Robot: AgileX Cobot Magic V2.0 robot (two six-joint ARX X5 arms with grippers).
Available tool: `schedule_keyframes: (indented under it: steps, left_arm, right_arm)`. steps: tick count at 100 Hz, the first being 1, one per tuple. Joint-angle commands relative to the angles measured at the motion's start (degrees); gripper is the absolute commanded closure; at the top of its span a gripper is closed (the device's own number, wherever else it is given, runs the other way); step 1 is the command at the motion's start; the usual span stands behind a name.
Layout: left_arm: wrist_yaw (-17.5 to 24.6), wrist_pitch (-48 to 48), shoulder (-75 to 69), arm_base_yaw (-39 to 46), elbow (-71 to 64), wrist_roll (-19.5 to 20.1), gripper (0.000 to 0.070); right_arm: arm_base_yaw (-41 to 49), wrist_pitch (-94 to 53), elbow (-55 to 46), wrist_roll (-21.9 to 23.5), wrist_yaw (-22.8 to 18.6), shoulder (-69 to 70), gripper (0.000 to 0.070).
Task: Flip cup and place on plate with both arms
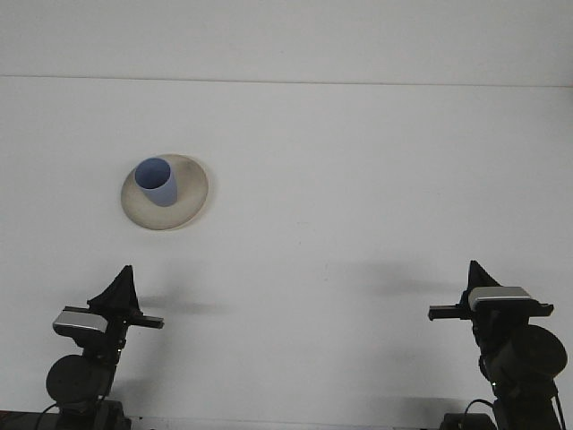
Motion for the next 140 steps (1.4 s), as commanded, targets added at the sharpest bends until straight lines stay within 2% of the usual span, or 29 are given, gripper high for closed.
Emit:
schedule_keyframes:
  steps: [1, 26, 45, 76, 140]
  left_arm:
    - [-0.13, 0.61, -0.07, -0.07, -1.09, 0.09, 0.0689]
    - [-0.13, 0.61, -0.07, -0.07, -1.09, 0.09, 0.0689]
    - [-0.13, 0.61, -0.07, -0.07, -1.09, 0.07, 0.0689]
    - [-0.13, 0.55, -0.07, -0.07, -1.09, 0.09, 0.0689]
    - [-0.13, 0.52, -0.07, -0.07, -1.09, 0.09, 0.0689]
  right_arm:
    - [-0.04, 1.18, -0.5, -0.24, 0.17, -1.27, 0.0697]
    - [-0.09, 10.78, -11.67, -0.22, 0.2, -13.03, 0.0697]
    - [-0.09, 11.28, -19.15, 0.42, 0.2, -22.4, 0.0697]
    - [-0.13, 22.18, -28.15, 3.3, 0.07, -22.29, 0.0697]
    - [-0.07, 25.0, -30.71, 4.5, -0.2, -22.29, 0.0697]
